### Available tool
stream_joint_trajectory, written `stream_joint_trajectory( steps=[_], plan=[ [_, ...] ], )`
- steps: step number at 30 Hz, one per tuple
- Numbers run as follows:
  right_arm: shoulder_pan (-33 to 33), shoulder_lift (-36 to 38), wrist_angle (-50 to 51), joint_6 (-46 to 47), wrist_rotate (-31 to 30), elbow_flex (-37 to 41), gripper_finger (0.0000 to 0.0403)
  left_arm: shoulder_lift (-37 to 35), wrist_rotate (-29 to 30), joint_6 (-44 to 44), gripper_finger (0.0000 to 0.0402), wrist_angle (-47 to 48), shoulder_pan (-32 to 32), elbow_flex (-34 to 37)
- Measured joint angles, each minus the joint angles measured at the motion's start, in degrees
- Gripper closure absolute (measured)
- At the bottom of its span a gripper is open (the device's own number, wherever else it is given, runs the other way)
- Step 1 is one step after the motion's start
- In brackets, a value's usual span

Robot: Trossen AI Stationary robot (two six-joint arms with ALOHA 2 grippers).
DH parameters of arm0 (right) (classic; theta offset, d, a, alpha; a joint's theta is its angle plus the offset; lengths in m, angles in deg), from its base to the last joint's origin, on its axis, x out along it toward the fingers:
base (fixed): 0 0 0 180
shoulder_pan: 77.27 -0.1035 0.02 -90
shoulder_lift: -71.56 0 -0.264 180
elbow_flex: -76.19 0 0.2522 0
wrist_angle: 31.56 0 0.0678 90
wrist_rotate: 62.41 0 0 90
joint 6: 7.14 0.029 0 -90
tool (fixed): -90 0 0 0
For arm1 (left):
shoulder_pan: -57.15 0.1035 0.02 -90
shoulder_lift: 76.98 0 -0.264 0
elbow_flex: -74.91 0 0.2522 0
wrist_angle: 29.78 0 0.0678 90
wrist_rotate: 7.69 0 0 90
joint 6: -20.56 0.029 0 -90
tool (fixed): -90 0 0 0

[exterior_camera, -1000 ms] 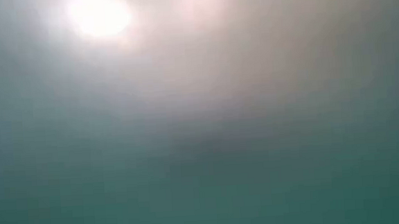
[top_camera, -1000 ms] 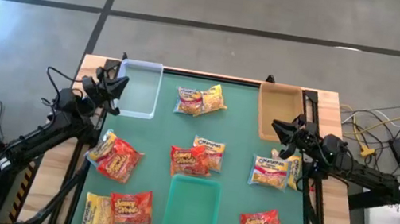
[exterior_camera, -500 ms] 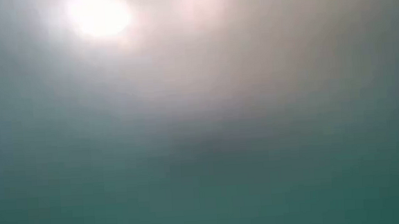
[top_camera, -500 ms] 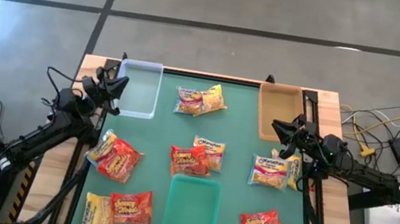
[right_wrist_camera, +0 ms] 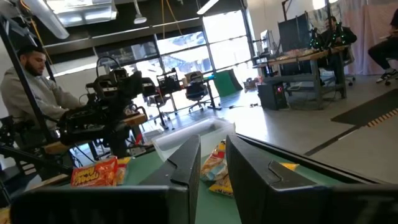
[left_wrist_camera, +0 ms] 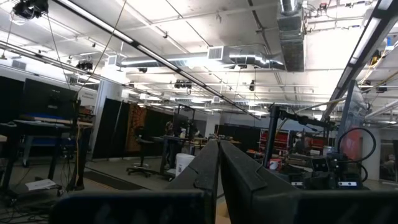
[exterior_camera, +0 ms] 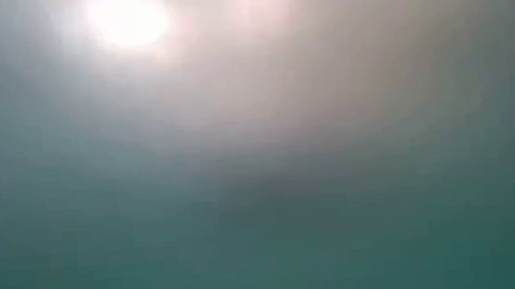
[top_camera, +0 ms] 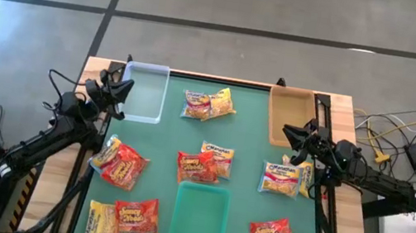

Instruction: Sort Maruchan noodles

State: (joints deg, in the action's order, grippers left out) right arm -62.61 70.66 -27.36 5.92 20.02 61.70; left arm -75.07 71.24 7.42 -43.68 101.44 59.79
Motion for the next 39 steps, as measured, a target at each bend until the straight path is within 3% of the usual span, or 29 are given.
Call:
stream_joint_trajectory(
  steps=[39],
  plan=[
    [0.00, 0.01, -2.91, -0.49, 0.09, 0.00, 0.0335, -0.01, -0.01, 0.00, 0.0402, 0.02, -0.02, -0.01]
  ],
)
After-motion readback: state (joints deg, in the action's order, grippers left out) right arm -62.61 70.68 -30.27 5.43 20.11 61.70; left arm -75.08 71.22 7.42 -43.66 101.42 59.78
